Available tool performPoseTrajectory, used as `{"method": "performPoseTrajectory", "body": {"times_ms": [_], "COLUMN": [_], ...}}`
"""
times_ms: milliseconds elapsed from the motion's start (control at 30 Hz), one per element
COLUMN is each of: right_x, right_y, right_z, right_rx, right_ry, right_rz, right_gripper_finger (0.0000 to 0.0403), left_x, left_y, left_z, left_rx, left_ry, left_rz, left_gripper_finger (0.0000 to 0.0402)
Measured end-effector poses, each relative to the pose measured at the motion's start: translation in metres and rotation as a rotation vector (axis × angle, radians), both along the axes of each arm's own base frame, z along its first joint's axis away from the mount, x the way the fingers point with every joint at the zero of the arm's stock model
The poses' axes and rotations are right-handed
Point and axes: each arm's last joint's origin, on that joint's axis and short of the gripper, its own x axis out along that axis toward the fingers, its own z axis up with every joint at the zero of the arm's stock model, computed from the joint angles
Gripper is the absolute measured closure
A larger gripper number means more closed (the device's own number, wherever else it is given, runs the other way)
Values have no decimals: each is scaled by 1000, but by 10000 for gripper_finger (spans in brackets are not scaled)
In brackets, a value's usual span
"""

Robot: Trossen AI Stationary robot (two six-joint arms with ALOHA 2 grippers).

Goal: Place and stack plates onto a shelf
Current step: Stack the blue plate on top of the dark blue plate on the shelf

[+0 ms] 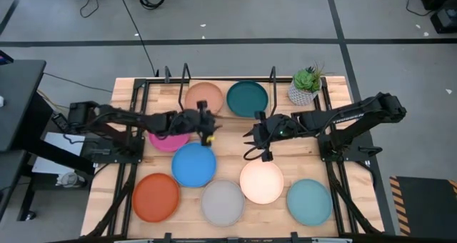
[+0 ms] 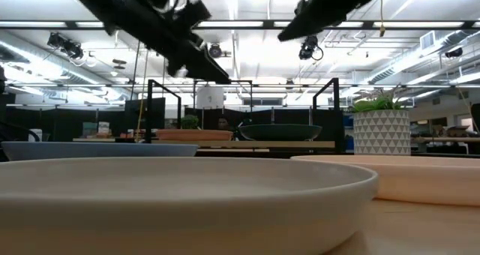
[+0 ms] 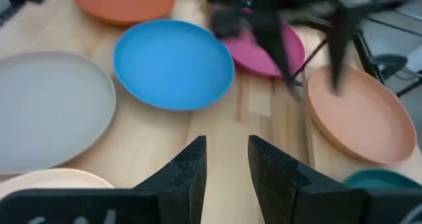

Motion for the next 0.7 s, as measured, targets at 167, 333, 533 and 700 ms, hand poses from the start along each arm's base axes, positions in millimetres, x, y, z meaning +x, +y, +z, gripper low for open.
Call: {"method": "performPoseTrajectory", "body": {"times_ms": [167,333,533,700], "right_x": [-5,-11,-20,-22], "right_y": [3,7,20,30], "right_z": [-18,-34,-49,-51], "right_rx": [85,161,29,-15], "right_ry": [58,108,119,70], "right_rz": [93,41,-53,-54], "right_gripper_finger": [284,284,285,285], "left_x": [-15,-36,-57,-62], "left_y": [-43,-81,-104,-122], "left_z": [1,2,-1,3], "left_rx": [-139,-290,-468,-519], "left_ry": [93,161,325,422], "left_rz": [-118,-156,-22,57], "left_gripper_finger": [230,230,230,230]}}
